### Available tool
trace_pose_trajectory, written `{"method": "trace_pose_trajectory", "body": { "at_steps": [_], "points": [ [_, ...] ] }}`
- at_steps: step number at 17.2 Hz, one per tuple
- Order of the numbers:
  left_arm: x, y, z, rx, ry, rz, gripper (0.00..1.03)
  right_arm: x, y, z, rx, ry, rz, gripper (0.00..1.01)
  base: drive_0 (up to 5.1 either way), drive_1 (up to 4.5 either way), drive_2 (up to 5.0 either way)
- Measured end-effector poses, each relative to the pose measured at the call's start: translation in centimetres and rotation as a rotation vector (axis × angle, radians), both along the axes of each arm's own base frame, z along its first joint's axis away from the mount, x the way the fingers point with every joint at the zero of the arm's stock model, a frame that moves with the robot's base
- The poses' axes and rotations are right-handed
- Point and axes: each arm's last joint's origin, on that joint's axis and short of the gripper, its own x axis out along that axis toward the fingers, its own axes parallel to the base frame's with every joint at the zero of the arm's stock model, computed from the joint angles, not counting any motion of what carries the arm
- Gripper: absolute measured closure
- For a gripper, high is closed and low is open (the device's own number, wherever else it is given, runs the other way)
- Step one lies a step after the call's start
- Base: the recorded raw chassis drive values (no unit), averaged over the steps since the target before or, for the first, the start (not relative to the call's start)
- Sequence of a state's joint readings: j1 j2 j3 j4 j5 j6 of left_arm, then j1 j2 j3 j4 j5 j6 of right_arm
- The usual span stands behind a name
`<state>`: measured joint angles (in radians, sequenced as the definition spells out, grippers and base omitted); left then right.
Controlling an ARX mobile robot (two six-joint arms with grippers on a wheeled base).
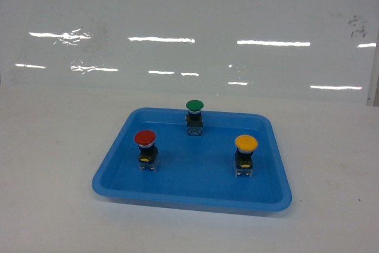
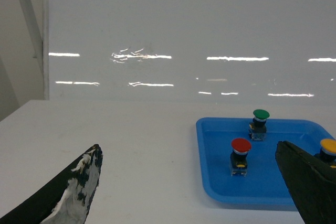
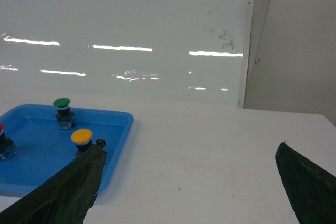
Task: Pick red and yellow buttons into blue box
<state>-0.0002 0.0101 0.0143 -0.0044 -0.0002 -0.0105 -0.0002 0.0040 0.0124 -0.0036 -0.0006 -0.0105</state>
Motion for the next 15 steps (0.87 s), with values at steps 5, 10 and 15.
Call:
{"method": "trace_pose_trajectory", "body": {
  "at_steps": [5, 10, 15],
  "points": [
    [0.00, 0.00, 0.00, 0.000, 0.000, 0.000, 0.05, 0.00, 0.00, 0.00, 0.000, 0.000, 0.000, 0.03, 0.0, 0.00, 0.0],
    [0.00, 0.00, 0.00, 0.000, 0.000, 0.000, 0.05, 0.00, 0.00, 0.00, 0.000, 0.000, 0.000, 0.03, 0.0, 0.00, 0.0],
    [0.00, 0.00, 0.00, 0.000, 0.000, 0.000, 0.05, 0.00, 0.00, 0.00, 0.000, 0.000, 0.000, 0.03, 0.0, 0.00, 0.0]
  ]
}}
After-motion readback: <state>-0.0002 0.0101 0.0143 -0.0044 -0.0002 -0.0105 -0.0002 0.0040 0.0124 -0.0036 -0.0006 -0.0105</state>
